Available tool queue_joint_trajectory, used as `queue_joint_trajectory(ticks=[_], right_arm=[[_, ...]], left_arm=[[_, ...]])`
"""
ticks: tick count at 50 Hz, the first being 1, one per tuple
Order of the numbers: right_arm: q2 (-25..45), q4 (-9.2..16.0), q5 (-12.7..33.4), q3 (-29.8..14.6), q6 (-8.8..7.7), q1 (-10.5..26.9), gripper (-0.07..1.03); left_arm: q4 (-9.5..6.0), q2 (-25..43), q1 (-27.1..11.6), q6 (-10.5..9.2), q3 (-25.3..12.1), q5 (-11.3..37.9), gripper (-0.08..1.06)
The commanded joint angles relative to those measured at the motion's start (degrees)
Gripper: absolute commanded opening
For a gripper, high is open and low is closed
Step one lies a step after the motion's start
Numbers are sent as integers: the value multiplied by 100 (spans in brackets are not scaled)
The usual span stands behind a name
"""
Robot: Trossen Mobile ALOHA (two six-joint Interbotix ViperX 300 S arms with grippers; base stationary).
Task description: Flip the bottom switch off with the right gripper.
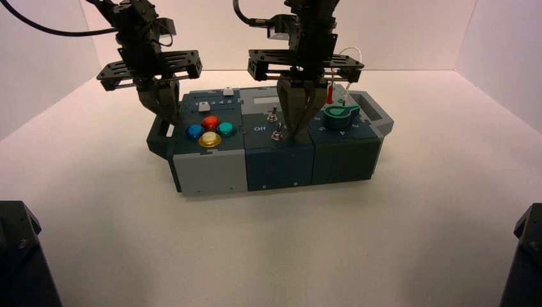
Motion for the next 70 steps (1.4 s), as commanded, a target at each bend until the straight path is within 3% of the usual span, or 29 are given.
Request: queue_joint_trajectory(ticks=[1, 32, 70], right_arm=[[-79, -9, -9, -176, 62, 44, -2], [62, -9, 167, -439, 79, 220, -2], [264, -9, 510, -694, 466, 729, -2]], left_arm=[[26, 299, -70, 193, 9, -114, -3], [26, 308, -70, 202, 9, -123, -3], [26, 316, -79, 237, 9, -123, -3]])
